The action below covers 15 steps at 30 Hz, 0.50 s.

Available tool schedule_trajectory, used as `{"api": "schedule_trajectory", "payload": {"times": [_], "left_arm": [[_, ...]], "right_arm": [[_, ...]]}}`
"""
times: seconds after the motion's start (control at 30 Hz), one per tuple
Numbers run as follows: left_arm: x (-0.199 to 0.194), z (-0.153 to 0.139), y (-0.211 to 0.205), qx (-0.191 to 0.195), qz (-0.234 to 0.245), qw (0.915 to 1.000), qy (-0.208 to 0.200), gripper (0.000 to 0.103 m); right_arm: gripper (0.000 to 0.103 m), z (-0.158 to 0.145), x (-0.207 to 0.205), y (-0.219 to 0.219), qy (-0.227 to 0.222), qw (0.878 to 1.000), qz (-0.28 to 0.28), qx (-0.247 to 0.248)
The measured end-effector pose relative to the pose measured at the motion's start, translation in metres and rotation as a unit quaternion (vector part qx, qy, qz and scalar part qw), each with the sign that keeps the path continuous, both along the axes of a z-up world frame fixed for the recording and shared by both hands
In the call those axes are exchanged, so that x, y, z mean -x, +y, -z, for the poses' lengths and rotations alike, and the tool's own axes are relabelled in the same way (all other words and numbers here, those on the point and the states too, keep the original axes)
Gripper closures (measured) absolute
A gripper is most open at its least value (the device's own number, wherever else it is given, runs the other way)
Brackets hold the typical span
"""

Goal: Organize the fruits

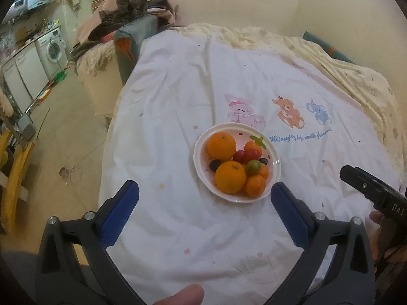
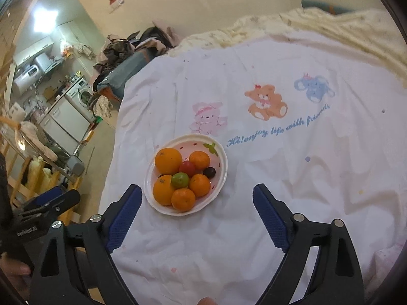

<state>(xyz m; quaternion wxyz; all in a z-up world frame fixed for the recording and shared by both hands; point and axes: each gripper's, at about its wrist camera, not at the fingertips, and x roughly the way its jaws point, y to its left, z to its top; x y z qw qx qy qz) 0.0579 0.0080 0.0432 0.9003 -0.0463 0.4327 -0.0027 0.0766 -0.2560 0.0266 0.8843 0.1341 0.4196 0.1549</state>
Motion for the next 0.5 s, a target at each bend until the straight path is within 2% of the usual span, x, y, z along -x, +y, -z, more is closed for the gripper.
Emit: {"api": "schedule_trajectory", "payload": {"times": [0.13,0.27,0.5], "left_arm": [[0.019,0.004,0.004,-0.011,-0.002,0.9997,-0.021,0.001],[0.027,0.004,0.01,-0.017,-0.011,0.9992,-0.034,0.001],[0.032,0.005,0.007,-0.032,-0.002,0.998,-0.054,0.001]], "right_arm": [[0.0,-0.006,0.023,0.01,-0.033,0.999,0.009,0.029],[0.0,-0.004,0.037,0.026,-0.063,0.996,0.005,0.067],[0.0,0.002,0.036,0.034,-0.073,0.994,0.02,0.081]]}}
